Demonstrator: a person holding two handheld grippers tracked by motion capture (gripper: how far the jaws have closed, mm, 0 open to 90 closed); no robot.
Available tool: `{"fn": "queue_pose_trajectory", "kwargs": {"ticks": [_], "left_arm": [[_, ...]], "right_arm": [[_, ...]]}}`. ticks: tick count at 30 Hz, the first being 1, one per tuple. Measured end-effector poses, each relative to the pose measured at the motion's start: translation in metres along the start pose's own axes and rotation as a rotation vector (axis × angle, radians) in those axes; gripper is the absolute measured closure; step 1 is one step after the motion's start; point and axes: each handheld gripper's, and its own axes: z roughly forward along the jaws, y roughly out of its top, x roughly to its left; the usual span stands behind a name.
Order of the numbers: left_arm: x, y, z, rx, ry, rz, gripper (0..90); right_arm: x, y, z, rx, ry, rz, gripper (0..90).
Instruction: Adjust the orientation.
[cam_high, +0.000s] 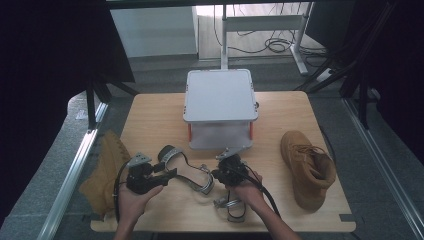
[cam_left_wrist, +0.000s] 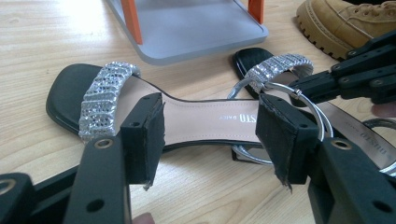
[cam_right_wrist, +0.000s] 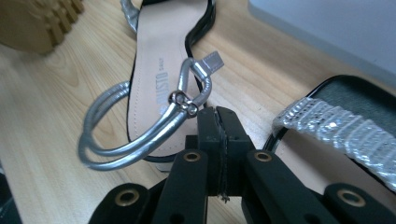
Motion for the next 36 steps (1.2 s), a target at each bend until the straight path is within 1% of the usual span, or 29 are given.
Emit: {"fn": "queue_pose_trajectory", "kwargs": {"ticks": [3, 7, 8, 9, 12, 13, 17, 19, 22, 24, 27, 28, 30, 31, 33, 34, 36], "left_arm": [[0.002, -0.001, 0.001, 0.001, -0.001, -0.005, 42.6], [0.003, 0.0, 0.0, -0.002, 0.001, -0.007, 42.6], [0.003, 0.0, -0.001, -0.004, 0.002, -0.007, 42.6], [0.003, 0.0, -0.001, -0.005, 0.003, -0.007, 42.6], [0.004, 0.0, -0.002, -0.01, 0.004, -0.012, 42.6], [0.004, 0.0, -0.002, -0.012, 0.005, -0.015, 42.6], [0.005, 0.001, -0.001, -0.018, 0.005, -0.02, 42.6], [0.007, 0.001, -0.002, -0.019, 0.012, -0.023, 42.6], [0.009, 0.0, -0.003, -0.024, 0.014, -0.027, 42.6], [0.01, 0.0, -0.005, -0.03, 0.021, -0.03, 42.6], [0.012, 0.0, -0.008, -0.041, 0.032, -0.037, 42.6], [0.013, 0.0, -0.009, -0.04, 0.035, -0.038, 42.6], [0.015, 0.0, -0.011, -0.048, 0.042, -0.042, 42.6], [0.016, 0.0, -0.012, -0.054, 0.046, -0.048, 42.6], [0.018, 0.0, -0.015, -0.058, 0.055, -0.052, 42.6], [0.02, 0.0, -0.017, -0.062, 0.059, -0.053, 42.5], [0.021, 0.0, -0.019, -0.07, 0.062, -0.058, 42.6]], "right_arm": [[0.001, 0.001, 0.005, 0.021, -0.006, -0.007, 89.0], [0.001, 0.002, 0.006, 0.028, -0.006, -0.011, 89.1], [0.002, 0.002, 0.006, 0.031, -0.009, -0.014, 89.2], [0.005, 0.004, 0.006, 0.043, -0.006, -0.029, 89.2], [0.008, 0.005, 0.006, 0.046, 0.004, -0.038, 89.2], [0.012, 0.007, 0.007, 0.054, 0.006, -0.053, 89.2], [0.017, 0.008, 0.009, 0.063, 0.014, -0.066, 89.2], [0.023, 0.01, 0.011, 0.072, 0.028, -0.084, 89.2], [0.027, 0.01, 0.013, 0.08, 0.035, -0.096, 89.2], [0.033, 0.011, 0.016, 0.087, 0.042, -0.105, 89.2], [0.037, 0.011, 0.017, 0.092, 0.048, -0.113, 89.2], [0.042, 0.012, 0.019, 0.096, 0.056, -0.126, 89.2], [0.049, 0.014, 0.022, 0.103, 0.063, -0.137, 89.2], [0.049, 0.014, 0.022, 0.103, 0.063, -0.137, 89.2], [0.057, 0.016, 0.025, 0.109, 0.062, -0.158, 89.2], [0.065, 0.019, 0.029, 0.111, 0.063, -0.178, 89.1], [0.068, 0.02, 0.03, 0.109, 0.071, -0.178, 89.1]]}}
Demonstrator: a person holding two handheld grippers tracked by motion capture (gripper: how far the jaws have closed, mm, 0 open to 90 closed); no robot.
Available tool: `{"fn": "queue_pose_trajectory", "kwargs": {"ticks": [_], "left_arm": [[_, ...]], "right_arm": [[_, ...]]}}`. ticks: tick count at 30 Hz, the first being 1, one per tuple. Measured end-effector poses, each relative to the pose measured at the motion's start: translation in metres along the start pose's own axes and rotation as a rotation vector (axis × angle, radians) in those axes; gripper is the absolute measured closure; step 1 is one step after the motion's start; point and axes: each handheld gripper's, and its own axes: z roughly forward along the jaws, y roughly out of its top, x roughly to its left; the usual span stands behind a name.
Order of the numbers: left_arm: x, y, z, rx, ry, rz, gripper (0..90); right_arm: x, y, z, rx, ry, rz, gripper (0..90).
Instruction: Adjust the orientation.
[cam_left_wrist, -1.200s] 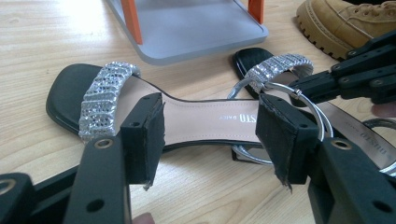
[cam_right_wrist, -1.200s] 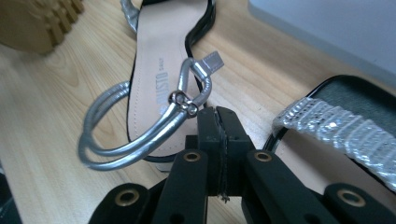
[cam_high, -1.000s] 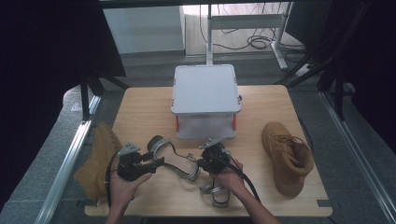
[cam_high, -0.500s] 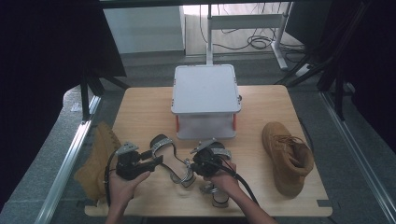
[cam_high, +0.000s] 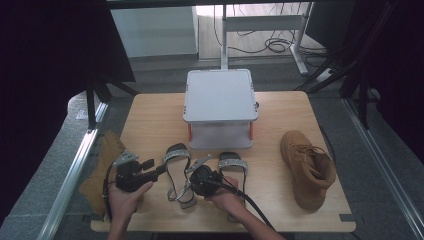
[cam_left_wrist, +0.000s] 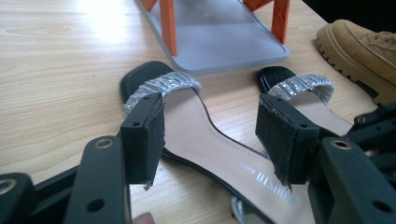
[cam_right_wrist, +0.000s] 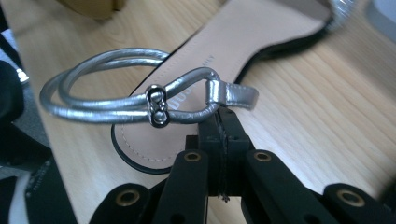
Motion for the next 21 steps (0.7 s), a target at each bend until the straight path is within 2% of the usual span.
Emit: {"fn": "queue_pose_trajectory", "kwargs": {"ticks": [4, 6, 7, 16, 21], "left_arm": [[0.004, 0.0, -0.003, -0.005, 0.006, -0.006, 42.6], [0.004, 0.0, -0.004, -0.01, 0.006, -0.007, 42.6], [0.004, 0.0, -0.005, -0.009, 0.007, -0.008, 42.6], [0.008, 0.0, -0.007, -0.018, 0.018, -0.017, 42.6], [0.01, 0.0, -0.01, -0.022, 0.022, -0.021, 42.6]], "right_arm": [[0.013, 0.003, 0.007, -0.022, 0.025, 0.0, 89.2], [0.015, 0.003, 0.008, -0.026, 0.032, 0.005, 89.1], [0.018, 0.004, 0.011, -0.04, 0.055, 0.018, 89.2], [0.026, 0.008, 0.022, -0.08, 0.104, 0.042, 89.2], [0.031, 0.012, 0.027, -0.091, 0.108, 0.035, 89.1]]}}
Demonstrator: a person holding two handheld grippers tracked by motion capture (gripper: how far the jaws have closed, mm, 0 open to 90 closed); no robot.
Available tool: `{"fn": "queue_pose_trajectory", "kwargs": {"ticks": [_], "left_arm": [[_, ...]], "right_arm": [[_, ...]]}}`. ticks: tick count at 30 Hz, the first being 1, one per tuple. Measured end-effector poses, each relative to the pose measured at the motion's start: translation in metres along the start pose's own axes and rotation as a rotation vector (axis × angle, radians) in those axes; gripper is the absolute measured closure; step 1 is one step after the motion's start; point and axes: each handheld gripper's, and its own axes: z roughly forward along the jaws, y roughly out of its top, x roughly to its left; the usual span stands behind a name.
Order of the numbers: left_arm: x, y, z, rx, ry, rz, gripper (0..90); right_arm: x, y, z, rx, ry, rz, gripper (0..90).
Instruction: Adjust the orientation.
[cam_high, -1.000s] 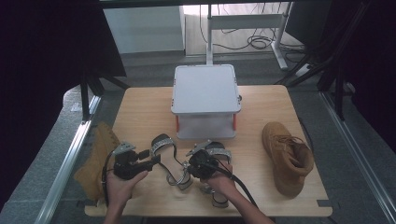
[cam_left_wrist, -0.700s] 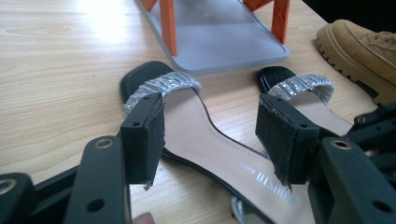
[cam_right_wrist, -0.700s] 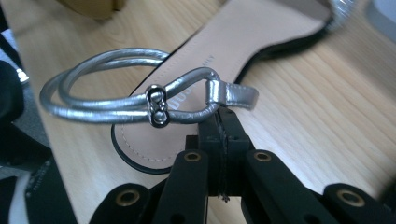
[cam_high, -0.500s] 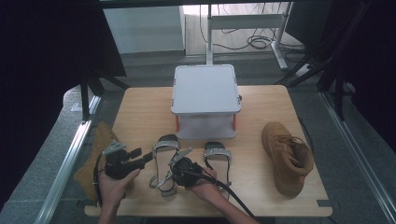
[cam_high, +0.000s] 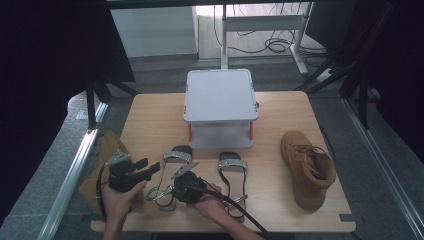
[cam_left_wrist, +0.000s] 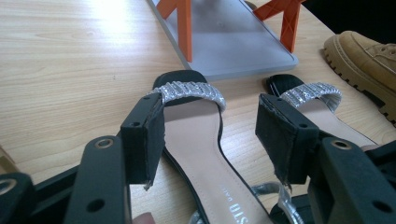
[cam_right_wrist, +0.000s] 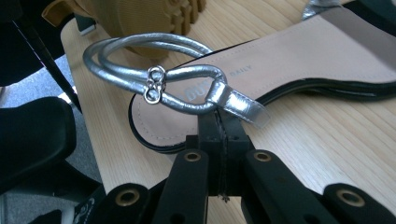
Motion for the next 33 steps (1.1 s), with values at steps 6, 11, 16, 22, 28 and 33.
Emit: {"fn": "queue_pose_trajectory", "kwargs": {"ticks": [6, 11, 16, 22, 28, 33], "left_arm": [[0.002, 0.0, -0.001, -0.005, 0.0, -0.004, 42.6], [0.004, -0.001, -0.002, -0.003, 0.001, -0.006, 42.6], [0.003, -0.001, -0.001, -0.002, 0.0, -0.003, 42.6], [0.001, -0.002, 0.002, 0.007, -0.002, 0.002, 42.5], [-0.003, -0.004, 0.006, 0.023, -0.004, 0.013, 42.5], [-0.008, -0.006, 0.011, 0.042, -0.009, 0.024, 42.5]], "right_arm": [[0.007, 0.005, 0.011, -0.024, 0.022, -0.001, 89.2], [0.008, 0.005, 0.013, -0.031, 0.024, -0.008, 89.1], [0.008, 0.002, 0.011, -0.028, 0.031, -0.009, 88.9], [0.003, 0.0, -0.003, -0.057, 0.029, -0.011, 88.9], [-0.005, -0.012, -0.03, -0.118, 0.025, 0.015, 88.9], [-0.01, -0.026, -0.05, -0.156, 0.011, 0.029, 88.9]]}}
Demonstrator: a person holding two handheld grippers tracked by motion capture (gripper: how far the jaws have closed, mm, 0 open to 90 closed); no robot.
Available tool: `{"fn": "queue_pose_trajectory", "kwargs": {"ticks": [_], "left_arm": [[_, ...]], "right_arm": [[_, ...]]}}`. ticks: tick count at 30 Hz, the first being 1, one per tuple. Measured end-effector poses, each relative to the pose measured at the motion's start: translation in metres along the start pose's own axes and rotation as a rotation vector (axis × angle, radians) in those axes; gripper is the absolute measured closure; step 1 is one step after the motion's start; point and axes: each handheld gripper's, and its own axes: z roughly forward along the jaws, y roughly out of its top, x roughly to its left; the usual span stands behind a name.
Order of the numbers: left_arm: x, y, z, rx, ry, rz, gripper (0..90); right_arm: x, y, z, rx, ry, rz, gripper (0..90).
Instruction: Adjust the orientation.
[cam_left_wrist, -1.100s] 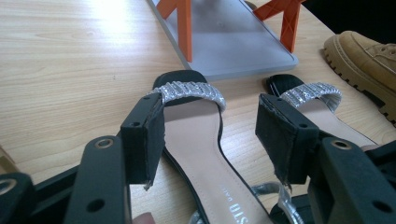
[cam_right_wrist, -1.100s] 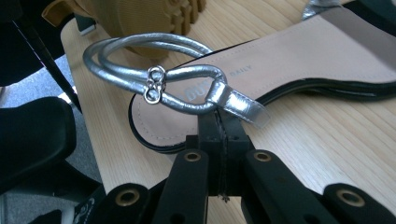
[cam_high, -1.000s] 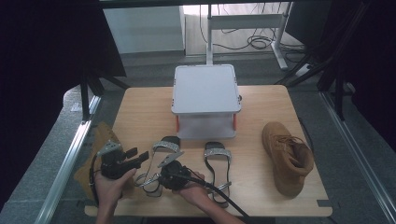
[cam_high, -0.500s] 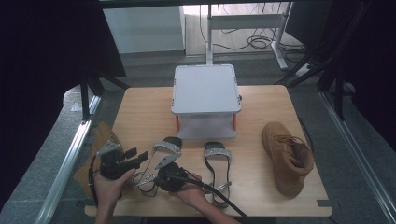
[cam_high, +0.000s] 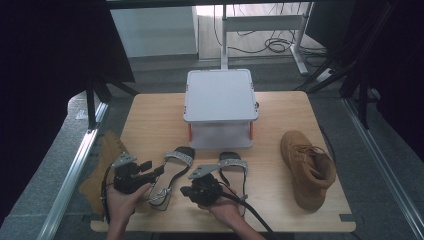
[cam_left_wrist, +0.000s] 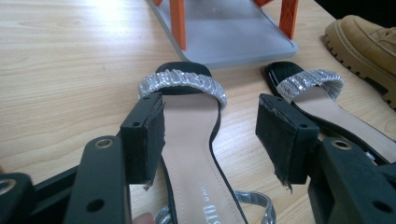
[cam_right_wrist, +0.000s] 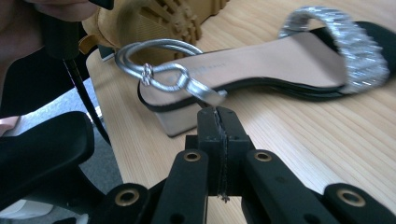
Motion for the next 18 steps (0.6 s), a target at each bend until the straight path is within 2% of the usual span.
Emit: {"fn": "queue_pose_trajectory", "kwargs": {"ticks": [7, 13, 18], "left_arm": [[-0.004, -0.001, 0.001, 0.006, 0.005, 0.006, 42.4], [-0.007, -0.003, 0.005, 0.023, 0.004, 0.014, 42.2], [-0.009, -0.005, 0.009, 0.036, 0.003, 0.019, 42.2]], "right_arm": [[-0.004, -0.026, -0.039, -0.044, -0.076, 0.002, 88.3], [-0.007, -0.047, -0.064, -0.069, -0.123, 0.012, 88.2], [-0.012, -0.063, -0.08, -0.085, -0.142, 0.041, 88.2]]}}
